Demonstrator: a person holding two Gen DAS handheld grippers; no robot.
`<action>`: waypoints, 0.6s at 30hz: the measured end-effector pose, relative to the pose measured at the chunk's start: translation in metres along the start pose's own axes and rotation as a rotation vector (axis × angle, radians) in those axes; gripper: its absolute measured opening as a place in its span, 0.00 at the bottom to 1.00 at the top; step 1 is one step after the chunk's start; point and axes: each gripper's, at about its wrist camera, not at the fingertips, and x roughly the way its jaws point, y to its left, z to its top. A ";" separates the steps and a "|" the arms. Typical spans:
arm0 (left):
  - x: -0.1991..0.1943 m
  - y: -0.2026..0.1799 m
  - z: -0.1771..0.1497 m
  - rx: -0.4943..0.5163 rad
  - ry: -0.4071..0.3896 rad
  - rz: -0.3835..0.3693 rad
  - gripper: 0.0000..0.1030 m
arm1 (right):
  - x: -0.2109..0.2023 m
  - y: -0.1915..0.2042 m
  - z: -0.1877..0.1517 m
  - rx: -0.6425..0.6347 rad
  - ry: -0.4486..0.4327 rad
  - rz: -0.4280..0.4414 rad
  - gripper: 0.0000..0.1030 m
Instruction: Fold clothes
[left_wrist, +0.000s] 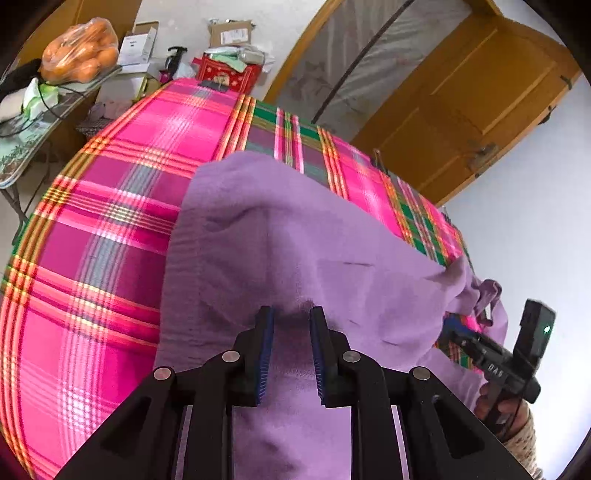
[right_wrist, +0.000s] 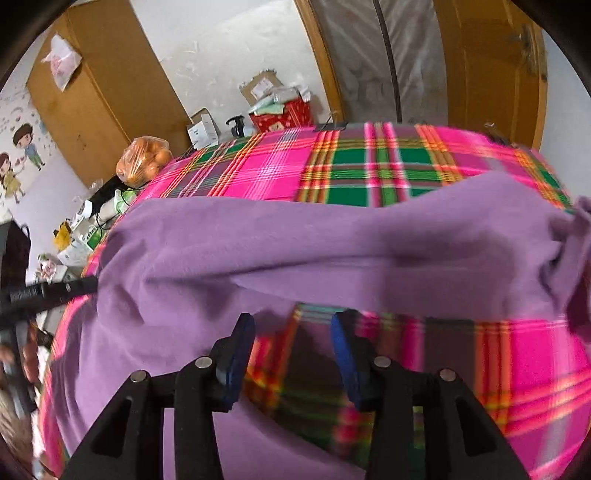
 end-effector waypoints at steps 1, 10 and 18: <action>0.002 0.001 0.000 -0.006 0.004 0.000 0.20 | 0.004 0.002 0.002 0.014 0.000 0.024 0.44; 0.019 0.006 -0.001 -0.022 0.029 0.009 0.20 | 0.009 0.023 -0.003 -0.037 -0.008 -0.028 0.13; 0.020 0.005 -0.003 -0.012 0.028 0.020 0.20 | -0.040 0.017 -0.019 0.035 -0.106 0.145 0.11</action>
